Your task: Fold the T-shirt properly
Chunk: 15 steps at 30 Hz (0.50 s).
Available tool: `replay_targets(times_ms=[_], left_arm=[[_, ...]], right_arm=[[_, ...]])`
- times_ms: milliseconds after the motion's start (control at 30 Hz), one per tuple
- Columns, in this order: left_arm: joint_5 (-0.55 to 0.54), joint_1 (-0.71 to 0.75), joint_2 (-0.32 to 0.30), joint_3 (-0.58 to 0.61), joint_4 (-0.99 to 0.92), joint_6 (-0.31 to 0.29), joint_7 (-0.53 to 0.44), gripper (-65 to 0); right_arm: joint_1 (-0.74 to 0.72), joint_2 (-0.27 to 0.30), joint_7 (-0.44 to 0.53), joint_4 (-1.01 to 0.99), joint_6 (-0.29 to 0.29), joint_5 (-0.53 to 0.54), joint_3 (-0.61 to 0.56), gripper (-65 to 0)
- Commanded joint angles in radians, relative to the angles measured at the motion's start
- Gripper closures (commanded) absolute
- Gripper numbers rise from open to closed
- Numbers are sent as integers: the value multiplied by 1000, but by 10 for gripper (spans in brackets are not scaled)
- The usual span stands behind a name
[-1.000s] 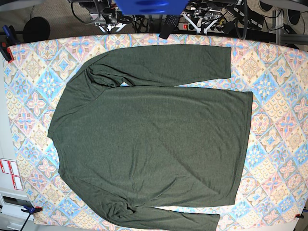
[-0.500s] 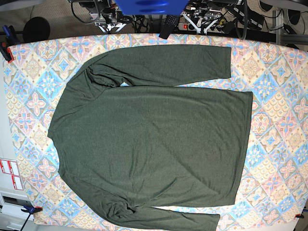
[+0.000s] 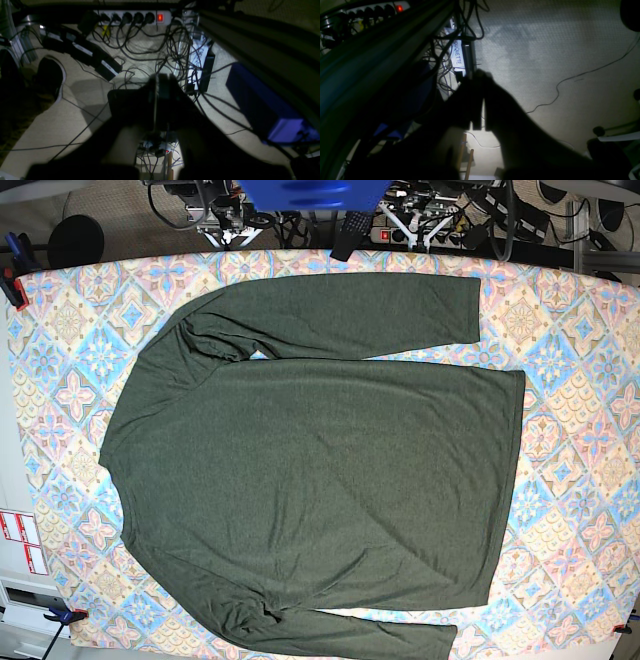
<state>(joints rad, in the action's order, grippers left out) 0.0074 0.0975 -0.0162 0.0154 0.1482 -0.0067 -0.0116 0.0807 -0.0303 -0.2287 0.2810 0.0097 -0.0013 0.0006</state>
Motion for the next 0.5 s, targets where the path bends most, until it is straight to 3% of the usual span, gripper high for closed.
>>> replay_targets(times_ms=[0,300,467], left_arm=[[-1,3,3,1,3,3,-4,0],[4,40,-6,1,38,3,-14,0],[1,144,-34,1,161,3,-38,0]], right_arm=[[0,0,4,5,-3,-4,-1,0],[47,5,5,14,-3,-4,-1,0],[127,53,5,113,-3,-4,-1,0]])
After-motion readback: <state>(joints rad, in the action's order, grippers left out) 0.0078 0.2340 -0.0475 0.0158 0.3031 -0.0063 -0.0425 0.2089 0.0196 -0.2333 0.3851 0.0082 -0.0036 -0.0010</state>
